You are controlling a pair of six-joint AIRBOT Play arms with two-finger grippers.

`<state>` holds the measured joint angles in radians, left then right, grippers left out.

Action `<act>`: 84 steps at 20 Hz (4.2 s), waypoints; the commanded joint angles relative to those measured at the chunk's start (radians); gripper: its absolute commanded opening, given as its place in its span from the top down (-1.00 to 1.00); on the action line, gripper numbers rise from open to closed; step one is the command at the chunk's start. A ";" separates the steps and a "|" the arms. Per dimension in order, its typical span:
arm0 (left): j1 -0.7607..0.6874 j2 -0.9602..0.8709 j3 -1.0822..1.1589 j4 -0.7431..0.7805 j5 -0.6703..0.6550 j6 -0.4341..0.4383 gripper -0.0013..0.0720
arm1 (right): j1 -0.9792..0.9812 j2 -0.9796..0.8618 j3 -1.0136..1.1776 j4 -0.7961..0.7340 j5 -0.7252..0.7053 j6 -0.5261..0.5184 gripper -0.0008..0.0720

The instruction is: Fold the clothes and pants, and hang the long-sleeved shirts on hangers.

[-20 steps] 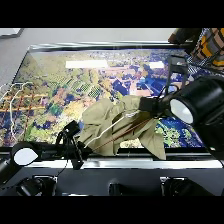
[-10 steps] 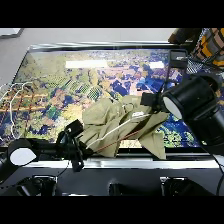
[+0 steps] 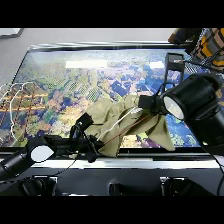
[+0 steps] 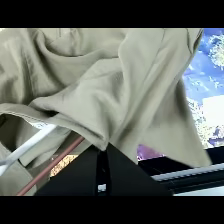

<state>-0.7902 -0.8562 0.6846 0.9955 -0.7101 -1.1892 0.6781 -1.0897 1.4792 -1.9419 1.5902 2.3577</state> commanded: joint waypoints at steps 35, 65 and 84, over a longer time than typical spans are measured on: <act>-0.103 -0.103 0.078 -0.005 0.222 -0.034 0.91 | -0.071 0.080 0.197 -0.216 0.060 0.008 -0.10; -0.103 -0.104 0.078 -0.004 0.221 -0.034 0.90 | -0.747 -0.344 0.228 0.937 0.187 -1.929 -0.42; -0.103 -0.104 0.078 -0.004 0.221 -0.034 0.90 | -0.747 -0.430 0.093 1.009 0.185 -2.046 -0.33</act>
<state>-0.8925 -0.9596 0.7628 0.9916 -0.4892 -1.2232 -0.0692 -1.5181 1.5929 -0.9443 1.7798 0.3550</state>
